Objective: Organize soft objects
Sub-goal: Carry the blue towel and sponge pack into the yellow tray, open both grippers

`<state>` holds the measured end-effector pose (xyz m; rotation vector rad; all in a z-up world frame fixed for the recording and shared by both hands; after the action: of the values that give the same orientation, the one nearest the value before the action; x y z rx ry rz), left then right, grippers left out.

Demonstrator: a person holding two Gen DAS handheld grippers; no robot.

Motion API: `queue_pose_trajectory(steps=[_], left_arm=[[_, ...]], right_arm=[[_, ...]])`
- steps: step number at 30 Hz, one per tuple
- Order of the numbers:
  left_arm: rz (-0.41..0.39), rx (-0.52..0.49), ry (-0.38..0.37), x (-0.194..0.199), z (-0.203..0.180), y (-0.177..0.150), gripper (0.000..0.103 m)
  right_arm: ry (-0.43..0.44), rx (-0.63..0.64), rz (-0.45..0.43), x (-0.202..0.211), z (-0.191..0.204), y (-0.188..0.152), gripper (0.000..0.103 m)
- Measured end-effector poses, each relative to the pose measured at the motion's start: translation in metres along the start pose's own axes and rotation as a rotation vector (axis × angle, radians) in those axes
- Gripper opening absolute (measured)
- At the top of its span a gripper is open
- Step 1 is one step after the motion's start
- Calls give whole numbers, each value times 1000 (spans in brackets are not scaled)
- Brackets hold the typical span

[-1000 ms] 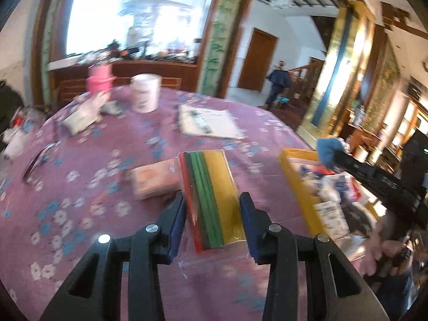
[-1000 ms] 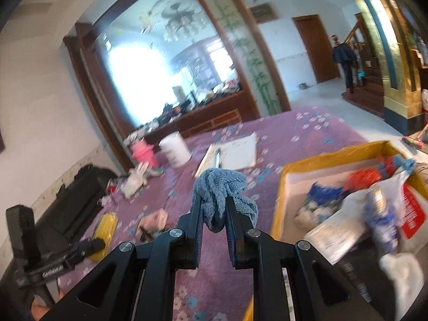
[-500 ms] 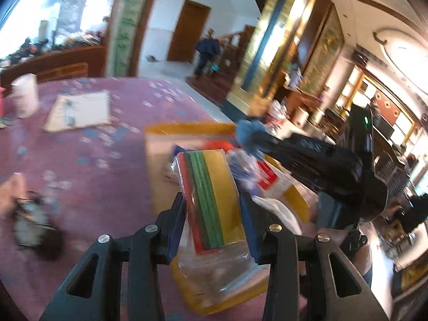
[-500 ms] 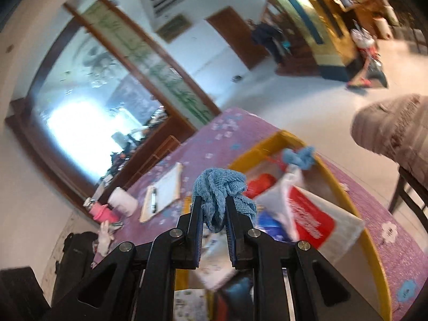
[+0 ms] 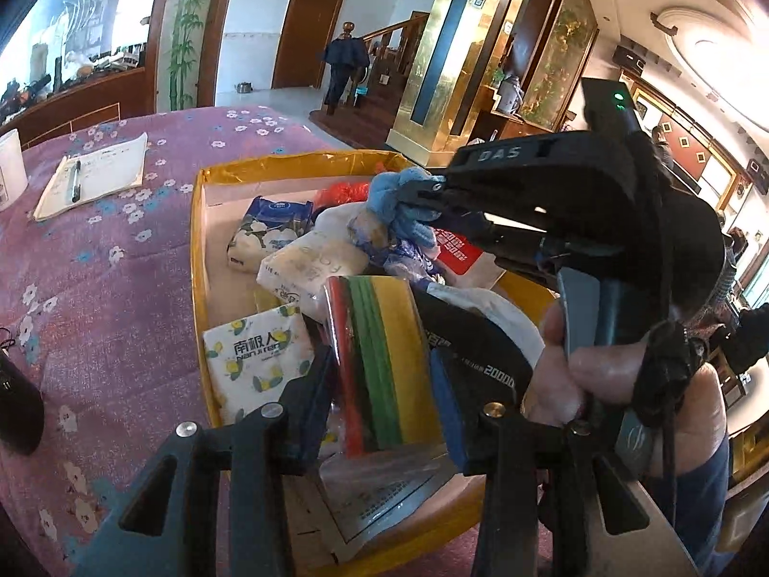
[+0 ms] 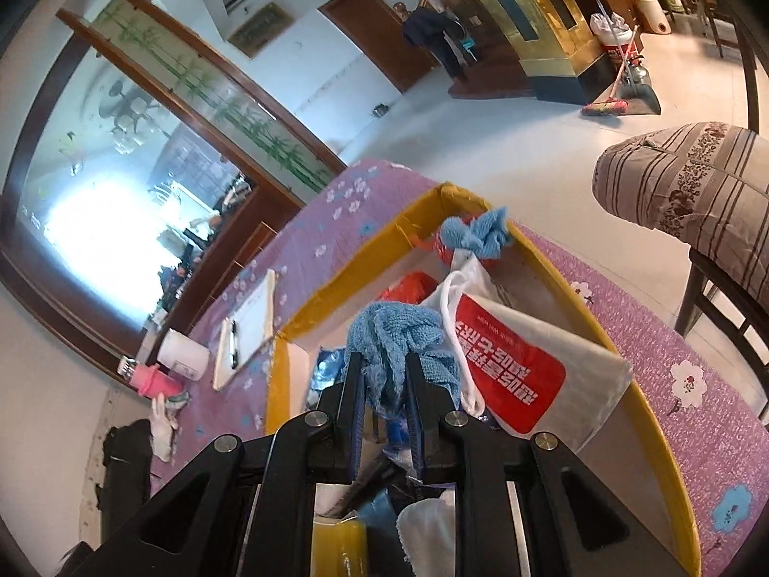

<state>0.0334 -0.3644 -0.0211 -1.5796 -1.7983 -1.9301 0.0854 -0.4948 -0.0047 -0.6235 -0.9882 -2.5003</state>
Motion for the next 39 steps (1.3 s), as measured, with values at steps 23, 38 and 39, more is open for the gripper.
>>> queue_pose_trajectory(steps=[23, 38, 39], left_arm=[[-11, -54, 20, 7, -13, -9, 39], [-15, -54, 21, 8, -12, -8, 39], [-15, -53, 21, 8, -12, -9, 39]], right_arm=[[-37, 86, 49, -13, 13, -15, 18], [-70, 132, 18, -6, 19, -12, 20], [-70, 132, 16, -5, 19, -12, 20]])
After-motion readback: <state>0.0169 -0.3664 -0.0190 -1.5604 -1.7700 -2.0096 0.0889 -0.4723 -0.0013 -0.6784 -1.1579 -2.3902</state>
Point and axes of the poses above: each gripper's, at about its wrist camera, not at the fingertips, and x roughly against the way its jaws point, z to its left, y to its top, the point moved 9 cm from there along -x, roughly the way its jaws point, and after that the axes turned 4 degrees about y, right-handed, at the moved point
